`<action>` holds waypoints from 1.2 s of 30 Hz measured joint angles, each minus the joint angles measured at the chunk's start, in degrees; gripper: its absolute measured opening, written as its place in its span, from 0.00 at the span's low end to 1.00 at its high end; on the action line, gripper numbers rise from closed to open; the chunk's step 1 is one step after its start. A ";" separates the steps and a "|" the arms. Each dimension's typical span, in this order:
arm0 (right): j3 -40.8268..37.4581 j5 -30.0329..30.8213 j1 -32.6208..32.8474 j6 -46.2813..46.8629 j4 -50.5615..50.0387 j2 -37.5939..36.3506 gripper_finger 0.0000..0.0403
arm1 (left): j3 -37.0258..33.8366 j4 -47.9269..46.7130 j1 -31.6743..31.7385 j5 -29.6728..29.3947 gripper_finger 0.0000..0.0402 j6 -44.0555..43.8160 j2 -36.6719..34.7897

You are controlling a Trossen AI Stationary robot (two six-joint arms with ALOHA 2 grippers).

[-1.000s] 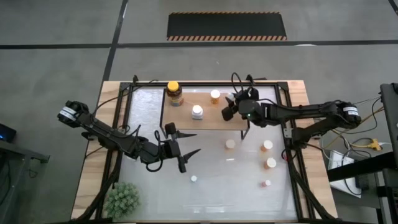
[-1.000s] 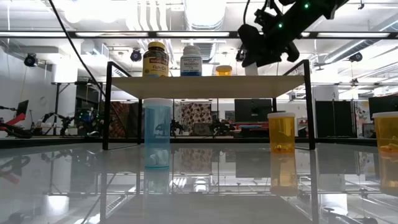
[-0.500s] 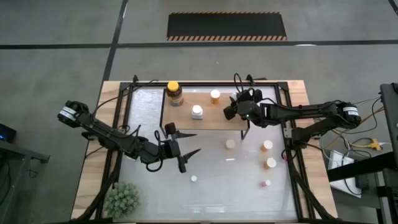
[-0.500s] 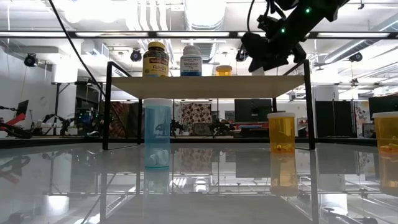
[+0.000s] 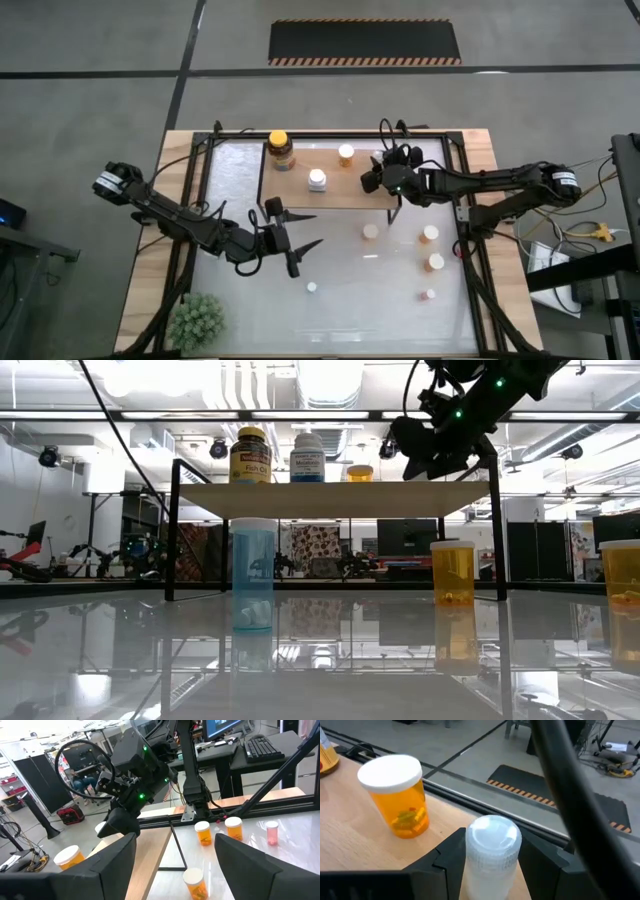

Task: Pick and place medicine bottles onto shelf by color
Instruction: Put the white pill bottle on the shelf, then put the white blue pill bottle on the shelf

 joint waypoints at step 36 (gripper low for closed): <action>1.55 -9.84 11.94 -11.87 -1.38 -17.20 0.61 | 5.99 -95.47 -12.63 39.83 0.63 -125.00 -2.16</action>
